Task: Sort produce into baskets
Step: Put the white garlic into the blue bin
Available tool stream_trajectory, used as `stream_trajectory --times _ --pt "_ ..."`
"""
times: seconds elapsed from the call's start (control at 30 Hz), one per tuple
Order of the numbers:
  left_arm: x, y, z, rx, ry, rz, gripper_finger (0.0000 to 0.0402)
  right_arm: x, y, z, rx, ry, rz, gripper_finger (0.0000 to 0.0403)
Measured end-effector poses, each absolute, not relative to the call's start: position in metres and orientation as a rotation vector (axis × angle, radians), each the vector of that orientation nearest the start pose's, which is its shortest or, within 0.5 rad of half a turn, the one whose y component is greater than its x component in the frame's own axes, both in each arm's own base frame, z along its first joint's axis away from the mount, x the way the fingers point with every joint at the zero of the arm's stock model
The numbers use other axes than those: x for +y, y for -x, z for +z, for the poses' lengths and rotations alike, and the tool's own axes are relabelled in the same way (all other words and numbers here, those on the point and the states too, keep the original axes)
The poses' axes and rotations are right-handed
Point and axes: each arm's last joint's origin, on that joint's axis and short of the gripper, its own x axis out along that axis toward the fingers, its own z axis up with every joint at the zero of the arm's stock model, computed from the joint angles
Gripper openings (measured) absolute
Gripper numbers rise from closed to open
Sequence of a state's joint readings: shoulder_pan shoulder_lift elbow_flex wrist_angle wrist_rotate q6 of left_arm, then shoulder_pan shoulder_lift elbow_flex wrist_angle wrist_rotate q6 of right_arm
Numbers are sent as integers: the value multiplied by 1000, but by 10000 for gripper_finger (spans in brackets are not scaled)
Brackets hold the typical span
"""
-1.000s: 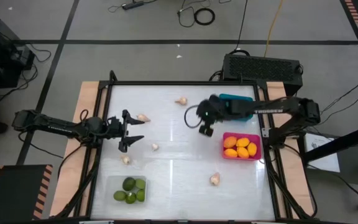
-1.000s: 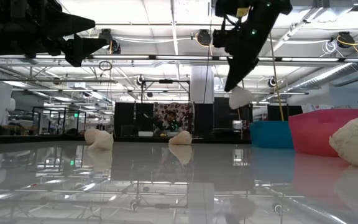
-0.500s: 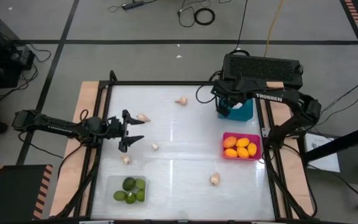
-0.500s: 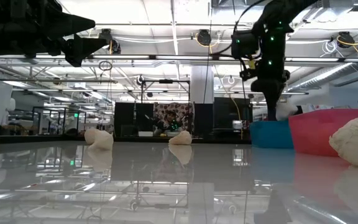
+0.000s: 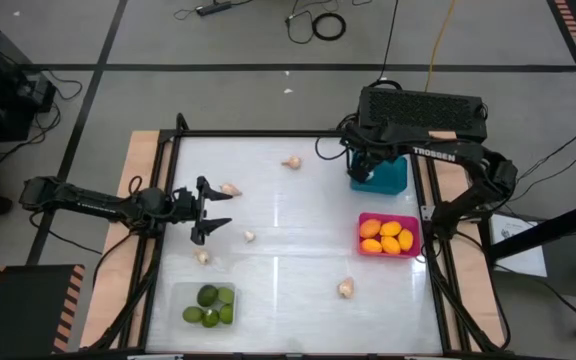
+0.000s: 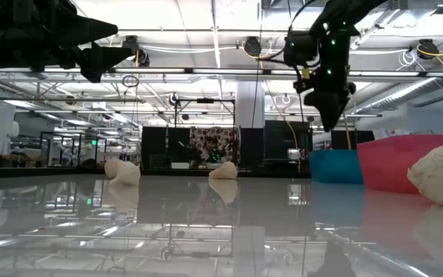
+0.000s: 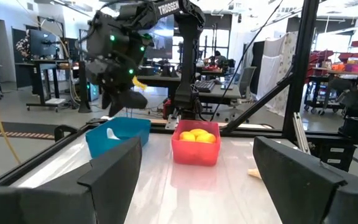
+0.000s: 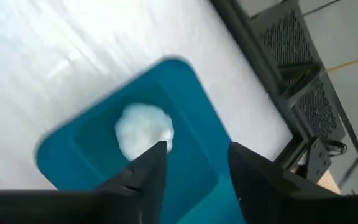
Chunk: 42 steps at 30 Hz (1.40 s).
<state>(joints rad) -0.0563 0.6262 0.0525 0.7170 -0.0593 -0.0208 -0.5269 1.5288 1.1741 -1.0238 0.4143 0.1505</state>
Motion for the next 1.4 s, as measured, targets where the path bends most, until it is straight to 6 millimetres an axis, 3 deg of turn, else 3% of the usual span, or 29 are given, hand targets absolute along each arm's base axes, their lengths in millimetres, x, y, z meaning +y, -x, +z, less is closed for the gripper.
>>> stream_trajectory --times 0.2,0.4,0.63,0.97,1.2,1.4 --pt "-6 -140 189 -143 28 -2 312 -146 -256 275 1156 -255 -880 183" --pt "-6 -140 189 -143 29 -2 312 -125 -306 280 731 -331 -564 185" --pt "-6 -140 189 -138 29 -2 312 -74 -361 249 417 -265 -317 185" --pt "-6 -140 188 -130 29 -2 312 -2 -431 180 423 -57 -86 185" --pt "-6 -140 188 -124 29 -2 312 22 -479 149 445 -35 -32 200" --pt "-6 -140 188 -125 53 -4 312 25 -508 131 541 8 -30 269"
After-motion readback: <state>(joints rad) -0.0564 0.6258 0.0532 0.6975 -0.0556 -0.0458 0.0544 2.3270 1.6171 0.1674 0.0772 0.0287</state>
